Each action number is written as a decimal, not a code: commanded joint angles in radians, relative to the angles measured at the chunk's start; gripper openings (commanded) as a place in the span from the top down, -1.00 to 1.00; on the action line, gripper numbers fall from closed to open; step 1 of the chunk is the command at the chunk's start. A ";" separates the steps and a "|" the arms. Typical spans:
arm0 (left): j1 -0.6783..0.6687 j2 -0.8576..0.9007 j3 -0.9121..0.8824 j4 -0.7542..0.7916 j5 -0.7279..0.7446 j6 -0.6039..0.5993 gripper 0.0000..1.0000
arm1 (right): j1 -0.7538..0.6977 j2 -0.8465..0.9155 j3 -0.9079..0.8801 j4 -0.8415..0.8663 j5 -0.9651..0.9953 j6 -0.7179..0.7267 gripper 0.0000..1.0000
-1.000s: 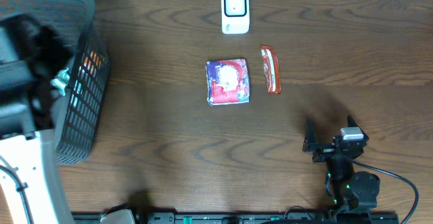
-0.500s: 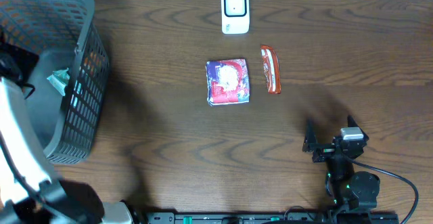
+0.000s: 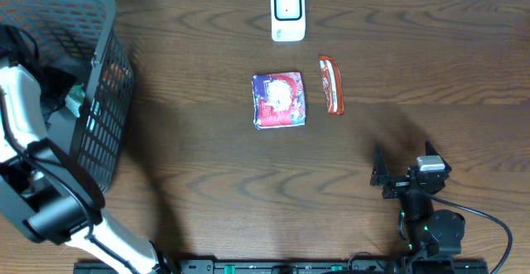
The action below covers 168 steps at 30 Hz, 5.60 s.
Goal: Scan the item barcode
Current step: 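Reach the left gripper into the basket and grasp the mint-green pack, then carry the mint-green pack out and set it beside the pink package, then reach the left gripper into the basket and grasp the orange packet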
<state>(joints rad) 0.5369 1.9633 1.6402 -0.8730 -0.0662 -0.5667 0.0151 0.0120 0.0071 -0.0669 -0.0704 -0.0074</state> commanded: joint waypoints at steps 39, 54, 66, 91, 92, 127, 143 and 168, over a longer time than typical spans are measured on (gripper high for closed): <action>-0.051 -0.401 0.049 0.006 0.108 0.046 0.85 | -0.007 -0.006 -0.002 -0.004 0.005 0.014 -0.99; -0.551 -0.694 0.029 0.050 0.283 0.057 0.85 | -0.007 -0.006 -0.002 -0.004 0.005 0.014 -0.99; -0.914 -0.268 0.000 0.015 0.072 0.095 0.85 | -0.007 -0.006 -0.002 -0.004 0.005 0.014 -0.99; -0.999 0.158 0.000 0.070 0.153 -0.085 0.84 | -0.007 -0.006 -0.002 -0.004 0.005 0.014 -0.99; -1.006 0.158 0.000 0.082 0.153 -0.085 0.84 | -0.007 -0.006 -0.002 -0.004 0.005 0.014 -0.99; -1.057 0.174 0.005 -0.022 0.205 -0.060 0.46 | -0.007 -0.006 -0.002 -0.004 0.005 0.014 -0.99; -0.904 0.093 0.197 -0.115 0.163 0.018 -0.40 | -0.007 -0.006 -0.002 -0.004 0.005 0.014 -0.99; -0.064 -0.308 0.340 -0.017 0.064 0.063 -0.43 | -0.007 -0.006 -0.002 -0.004 0.005 0.014 -0.99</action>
<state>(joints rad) 0.4328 1.5906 1.9949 -0.8757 0.0029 -0.4835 0.0147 0.0120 0.0071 -0.0669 -0.0704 -0.0074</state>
